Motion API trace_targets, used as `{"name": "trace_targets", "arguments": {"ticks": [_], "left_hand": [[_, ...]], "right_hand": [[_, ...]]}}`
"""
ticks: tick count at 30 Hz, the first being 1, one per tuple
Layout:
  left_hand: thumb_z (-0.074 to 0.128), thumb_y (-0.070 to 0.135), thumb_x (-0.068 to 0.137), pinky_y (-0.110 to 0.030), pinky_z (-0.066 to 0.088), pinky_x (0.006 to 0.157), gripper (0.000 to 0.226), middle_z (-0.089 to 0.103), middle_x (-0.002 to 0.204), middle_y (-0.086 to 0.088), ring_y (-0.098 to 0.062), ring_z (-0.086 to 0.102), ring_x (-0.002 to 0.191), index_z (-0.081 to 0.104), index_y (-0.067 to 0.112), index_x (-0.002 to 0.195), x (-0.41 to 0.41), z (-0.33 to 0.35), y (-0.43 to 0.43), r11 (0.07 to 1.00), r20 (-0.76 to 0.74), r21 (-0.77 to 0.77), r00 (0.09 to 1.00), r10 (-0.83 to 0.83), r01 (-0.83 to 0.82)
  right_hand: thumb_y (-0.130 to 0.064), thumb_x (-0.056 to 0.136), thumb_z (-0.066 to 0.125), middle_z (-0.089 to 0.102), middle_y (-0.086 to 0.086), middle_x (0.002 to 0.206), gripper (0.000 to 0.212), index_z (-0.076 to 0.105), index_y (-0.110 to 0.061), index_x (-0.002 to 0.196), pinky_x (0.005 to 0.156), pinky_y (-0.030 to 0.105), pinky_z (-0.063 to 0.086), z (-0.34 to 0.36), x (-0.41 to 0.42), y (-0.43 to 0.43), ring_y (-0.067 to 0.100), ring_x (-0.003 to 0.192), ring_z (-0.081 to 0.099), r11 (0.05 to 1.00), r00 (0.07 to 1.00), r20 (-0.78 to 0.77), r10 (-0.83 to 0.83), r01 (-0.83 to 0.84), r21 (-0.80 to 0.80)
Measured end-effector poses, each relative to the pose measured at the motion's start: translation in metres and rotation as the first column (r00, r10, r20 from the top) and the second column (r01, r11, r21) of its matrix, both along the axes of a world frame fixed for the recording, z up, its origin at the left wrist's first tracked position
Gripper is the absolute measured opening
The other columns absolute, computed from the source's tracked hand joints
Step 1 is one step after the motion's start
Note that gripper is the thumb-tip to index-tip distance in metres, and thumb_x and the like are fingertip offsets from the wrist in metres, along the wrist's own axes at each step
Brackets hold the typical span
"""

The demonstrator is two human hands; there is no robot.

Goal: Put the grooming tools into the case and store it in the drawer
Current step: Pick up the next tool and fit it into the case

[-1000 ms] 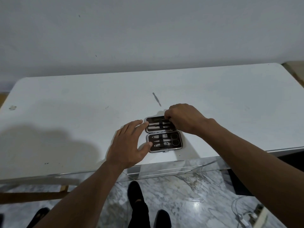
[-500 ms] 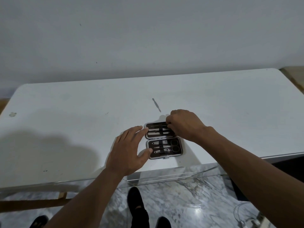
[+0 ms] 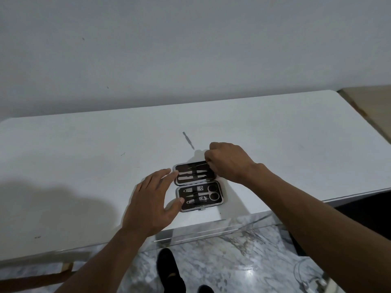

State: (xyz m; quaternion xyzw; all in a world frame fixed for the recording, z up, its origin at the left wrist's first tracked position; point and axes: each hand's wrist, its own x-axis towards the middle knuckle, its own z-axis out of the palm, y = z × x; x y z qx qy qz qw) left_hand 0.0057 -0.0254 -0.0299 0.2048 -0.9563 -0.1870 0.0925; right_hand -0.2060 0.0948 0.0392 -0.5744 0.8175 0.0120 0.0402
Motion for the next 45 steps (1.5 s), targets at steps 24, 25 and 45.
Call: {"name": "trace_targets", "arguments": {"ticks": [24, 25, 45], "left_hand": [[0.045, 0.06, 0.082, -0.039, 0.037, 0.105, 0.067, 0.046, 0.145, 0.007, -0.015, 0.041, 0.133, 0.045, 0.028, 0.141, 0.001, 0.0, -0.001, 1.0, -0.005, -0.001, 1.0, -0.007, 0.007], [0.045, 0.06, 0.083, -0.039, 0.037, 0.106, 0.066, 0.046, 0.145, 0.007, -0.015, 0.041, 0.134, 0.044, 0.028, 0.141, 0.001, 0.0, -0.001, 1.0, -0.004, -0.001, 1.0, -0.007, 0.007], [0.048, 0.058, 0.082, -0.037, 0.036, 0.105, 0.064, 0.045, 0.145, 0.009, -0.013, 0.04, 0.134, 0.044, 0.03, 0.14, 0.001, -0.002, -0.001, 1.0, -0.016, 0.008, 1.0, 0.0, 0.0]], "right_hand": [[-0.011, 0.083, 0.054, 0.058, 0.006, 0.089, 0.01, 0.063, -0.006, 0.083, 0.055, 0.03, 0.035, 0.007, -0.002, 0.006, 0.029, 0.067, 0.051, 0.996, 0.998, 0.033, -0.061, 0.059, 0.062], [-0.011, 0.083, 0.053, 0.059, 0.006, 0.091, 0.012, 0.064, -0.007, 0.085, 0.056, 0.03, 0.036, 0.007, -0.002, 0.006, 0.03, 0.07, 0.054, 0.996, 0.997, 0.04, -0.064, 0.061, 0.059], [-0.016, 0.094, 0.05, 0.058, 0.005, 0.1, 0.014, 0.064, -0.012, 0.097, 0.064, 0.035, 0.044, -0.007, 0.011, -0.011, 0.03, 0.083, 0.059, 0.999, 0.993, 0.113, 0.037, -0.04, 0.02]]}}
